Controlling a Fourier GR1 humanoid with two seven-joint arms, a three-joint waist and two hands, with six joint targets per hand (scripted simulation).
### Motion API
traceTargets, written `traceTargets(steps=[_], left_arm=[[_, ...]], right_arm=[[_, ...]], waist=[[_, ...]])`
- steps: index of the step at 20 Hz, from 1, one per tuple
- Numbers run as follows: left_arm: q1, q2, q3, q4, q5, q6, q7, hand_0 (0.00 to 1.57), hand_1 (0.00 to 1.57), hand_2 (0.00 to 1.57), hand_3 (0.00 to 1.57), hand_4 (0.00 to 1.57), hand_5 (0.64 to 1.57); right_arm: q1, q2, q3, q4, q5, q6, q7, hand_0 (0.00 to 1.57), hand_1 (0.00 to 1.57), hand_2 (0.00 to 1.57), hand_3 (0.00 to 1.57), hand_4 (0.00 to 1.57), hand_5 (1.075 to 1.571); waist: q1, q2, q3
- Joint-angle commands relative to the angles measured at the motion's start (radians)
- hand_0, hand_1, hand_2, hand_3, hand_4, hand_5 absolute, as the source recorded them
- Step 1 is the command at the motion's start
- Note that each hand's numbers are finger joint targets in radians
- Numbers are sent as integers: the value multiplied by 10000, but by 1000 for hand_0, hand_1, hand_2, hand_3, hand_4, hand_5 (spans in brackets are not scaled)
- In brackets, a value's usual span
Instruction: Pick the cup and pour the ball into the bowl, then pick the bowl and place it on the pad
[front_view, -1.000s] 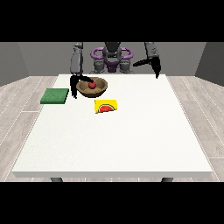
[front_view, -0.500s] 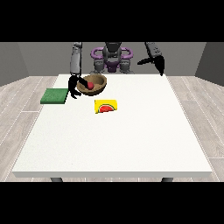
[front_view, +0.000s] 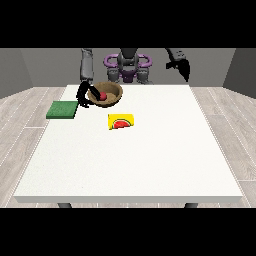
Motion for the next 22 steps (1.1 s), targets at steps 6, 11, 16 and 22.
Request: traceTargets(steps=[6,11,16,22], left_arm=[[896,698,1106,1566,236,172,-289,0,0,0,0,1005,1404],[751,578,989,1025,271,221,45,0,0,0,0,997,1414],[457,440,878,779,327,-9,-851,0,0,0,0,1051,1435],[249,1905,2077,101,1900,-1820,-568,0,0,0,0,1311,1525]], right_arm=[[-1416,-553,1222,-1632,683,1441,5210,1571,1571,1571,891,807,1567],[-895,-1635,168,-2329,-221,2349,5026,1571,1571,1571,750,787,1570],[-1711,-2902,-974,-1929,-657,2662,4608,1571,1571,1571,677,788,1570],[-1184,-4296,-2016,-920,-1103,3380,2912,1571,1571,1571,0,911,1571]], waist=[[-2085,-1964,157],[-1950,-1452,172],[-1177,-2,173],[-307,638,180]])
